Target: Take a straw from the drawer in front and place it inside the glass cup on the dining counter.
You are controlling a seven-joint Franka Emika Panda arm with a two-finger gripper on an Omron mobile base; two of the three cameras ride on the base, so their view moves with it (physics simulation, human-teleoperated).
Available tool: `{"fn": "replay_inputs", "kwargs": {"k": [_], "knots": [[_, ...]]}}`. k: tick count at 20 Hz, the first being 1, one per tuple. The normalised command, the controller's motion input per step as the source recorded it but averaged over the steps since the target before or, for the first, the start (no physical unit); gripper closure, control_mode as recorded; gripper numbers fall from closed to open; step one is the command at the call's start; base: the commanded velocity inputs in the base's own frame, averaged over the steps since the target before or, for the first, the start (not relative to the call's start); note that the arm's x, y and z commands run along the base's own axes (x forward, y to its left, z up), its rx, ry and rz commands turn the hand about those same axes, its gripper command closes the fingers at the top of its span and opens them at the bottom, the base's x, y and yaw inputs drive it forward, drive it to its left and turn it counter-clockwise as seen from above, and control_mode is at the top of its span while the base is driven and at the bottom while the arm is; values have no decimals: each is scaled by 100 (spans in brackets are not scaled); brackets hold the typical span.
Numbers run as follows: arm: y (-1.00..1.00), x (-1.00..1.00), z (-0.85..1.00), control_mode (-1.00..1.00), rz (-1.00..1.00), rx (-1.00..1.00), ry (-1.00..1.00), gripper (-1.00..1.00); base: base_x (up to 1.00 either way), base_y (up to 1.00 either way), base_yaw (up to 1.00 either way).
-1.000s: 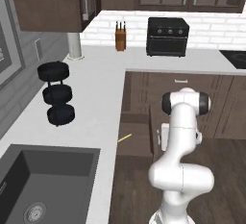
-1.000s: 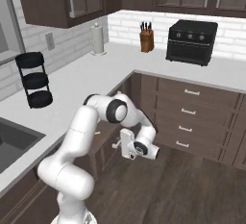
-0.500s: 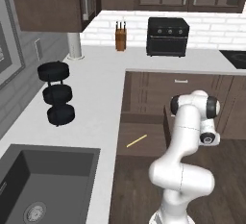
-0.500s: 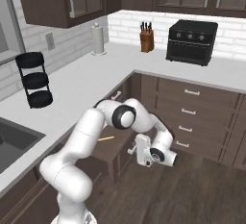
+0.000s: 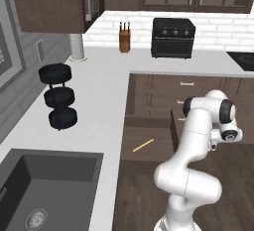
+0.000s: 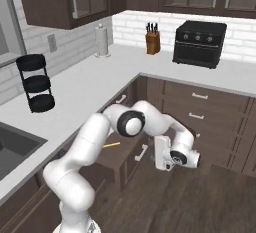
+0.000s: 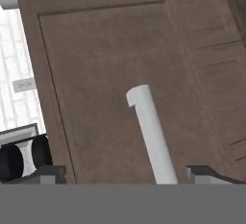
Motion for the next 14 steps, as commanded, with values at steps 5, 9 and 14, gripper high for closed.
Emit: {"fn": "replay_inputs", "kwargs": {"k": [5,9,14], "knots": [[13,-43,100,-100,0,1,0,-100,0,0,0],[61,-31,100,-100,0,-14,2,-100,0,0,0],[90,-15,100,-100,0,-26,4,-100,0,0,0]]}}
